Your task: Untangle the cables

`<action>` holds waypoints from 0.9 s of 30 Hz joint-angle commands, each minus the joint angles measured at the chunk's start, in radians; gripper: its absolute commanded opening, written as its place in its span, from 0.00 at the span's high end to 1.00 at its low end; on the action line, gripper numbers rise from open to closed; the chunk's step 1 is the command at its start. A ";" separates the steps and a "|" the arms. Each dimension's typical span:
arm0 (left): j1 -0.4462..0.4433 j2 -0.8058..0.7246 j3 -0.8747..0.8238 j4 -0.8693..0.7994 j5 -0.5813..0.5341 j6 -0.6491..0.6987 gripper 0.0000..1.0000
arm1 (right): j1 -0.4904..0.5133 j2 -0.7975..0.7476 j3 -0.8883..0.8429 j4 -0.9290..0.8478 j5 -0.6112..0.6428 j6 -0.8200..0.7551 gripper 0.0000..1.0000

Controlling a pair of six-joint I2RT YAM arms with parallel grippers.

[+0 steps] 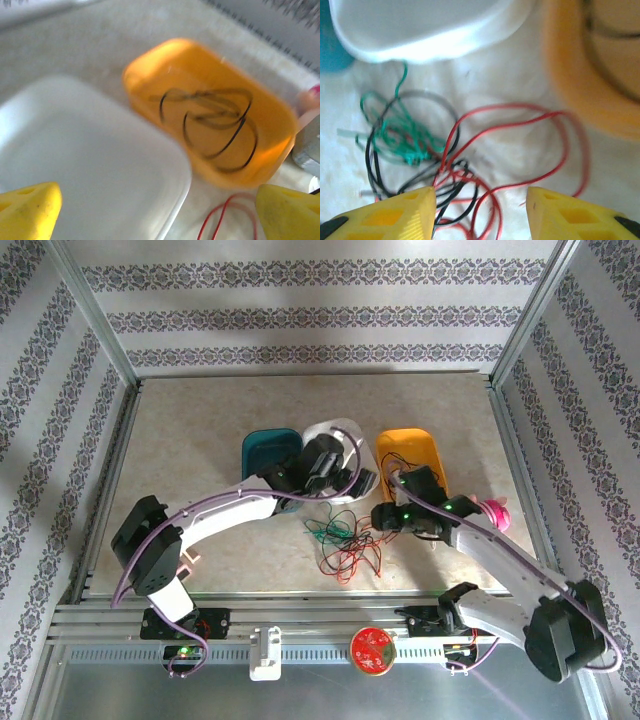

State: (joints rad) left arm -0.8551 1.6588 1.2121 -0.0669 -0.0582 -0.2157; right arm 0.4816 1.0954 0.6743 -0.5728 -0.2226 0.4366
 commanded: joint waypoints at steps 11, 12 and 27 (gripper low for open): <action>0.011 -0.059 -0.165 -0.098 -0.048 -0.140 0.04 | 0.178 0.098 0.098 -0.038 0.106 -0.093 0.49; 0.011 -0.060 -0.168 -0.105 -0.048 -0.137 0.04 | 0.178 0.082 0.103 -0.044 0.157 -0.093 0.48; 0.014 -0.111 -0.204 -0.210 -0.286 -0.292 0.07 | 0.259 0.176 0.201 -0.034 -0.003 -0.220 0.50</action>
State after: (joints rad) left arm -0.8551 1.5894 1.0222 -0.2005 -0.2100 -0.4088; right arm 0.7223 1.2182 0.8352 -0.6098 -0.1570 0.2516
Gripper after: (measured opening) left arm 0.932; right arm 0.503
